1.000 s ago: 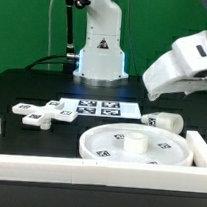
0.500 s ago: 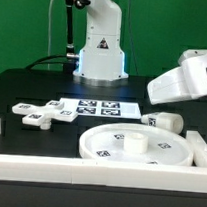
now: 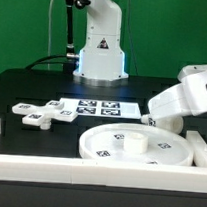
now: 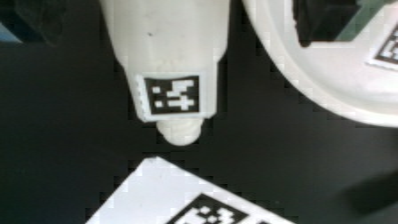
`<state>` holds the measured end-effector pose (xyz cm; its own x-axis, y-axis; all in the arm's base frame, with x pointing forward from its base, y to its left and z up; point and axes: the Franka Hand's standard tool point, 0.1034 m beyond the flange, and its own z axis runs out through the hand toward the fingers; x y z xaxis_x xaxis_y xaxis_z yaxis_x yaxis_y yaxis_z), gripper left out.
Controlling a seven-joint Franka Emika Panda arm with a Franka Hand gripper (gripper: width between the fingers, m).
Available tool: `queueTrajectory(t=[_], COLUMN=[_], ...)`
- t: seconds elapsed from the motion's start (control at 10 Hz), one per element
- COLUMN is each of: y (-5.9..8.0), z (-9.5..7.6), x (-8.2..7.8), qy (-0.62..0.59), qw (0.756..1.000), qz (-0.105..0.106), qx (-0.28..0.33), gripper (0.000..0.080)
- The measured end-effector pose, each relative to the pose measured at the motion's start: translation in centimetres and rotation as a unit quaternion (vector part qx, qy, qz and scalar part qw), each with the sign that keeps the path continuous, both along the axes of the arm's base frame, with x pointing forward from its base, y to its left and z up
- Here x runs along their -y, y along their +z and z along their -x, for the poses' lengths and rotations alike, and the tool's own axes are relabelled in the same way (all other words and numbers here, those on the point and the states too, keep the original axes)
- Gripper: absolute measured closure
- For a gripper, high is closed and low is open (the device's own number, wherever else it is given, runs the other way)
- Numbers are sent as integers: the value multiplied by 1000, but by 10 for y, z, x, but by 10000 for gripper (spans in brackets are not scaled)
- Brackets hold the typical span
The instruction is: Assemble round table
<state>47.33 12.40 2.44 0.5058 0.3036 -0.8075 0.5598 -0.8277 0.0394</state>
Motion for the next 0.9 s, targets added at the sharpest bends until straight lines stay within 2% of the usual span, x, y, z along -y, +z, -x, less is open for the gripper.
queueTrajectory(t=[0.1, 0.4, 0.5, 0.6, 0.7, 0.9], y=[-6, -11, -12, -12, -12, -12], z=[4, 6, 6, 6, 6, 6], x=[-4, -7, -7, -7, -7, -7], qy=[2, 6, 7, 7, 7, 7], qw=[1000, 1000, 1000, 1000, 1000, 1000], qz=[2, 1, 0, 0, 0, 0], qx=[-2, -4, -3, -3, -3, -3], gripper=[151, 151, 197, 197, 373, 392])
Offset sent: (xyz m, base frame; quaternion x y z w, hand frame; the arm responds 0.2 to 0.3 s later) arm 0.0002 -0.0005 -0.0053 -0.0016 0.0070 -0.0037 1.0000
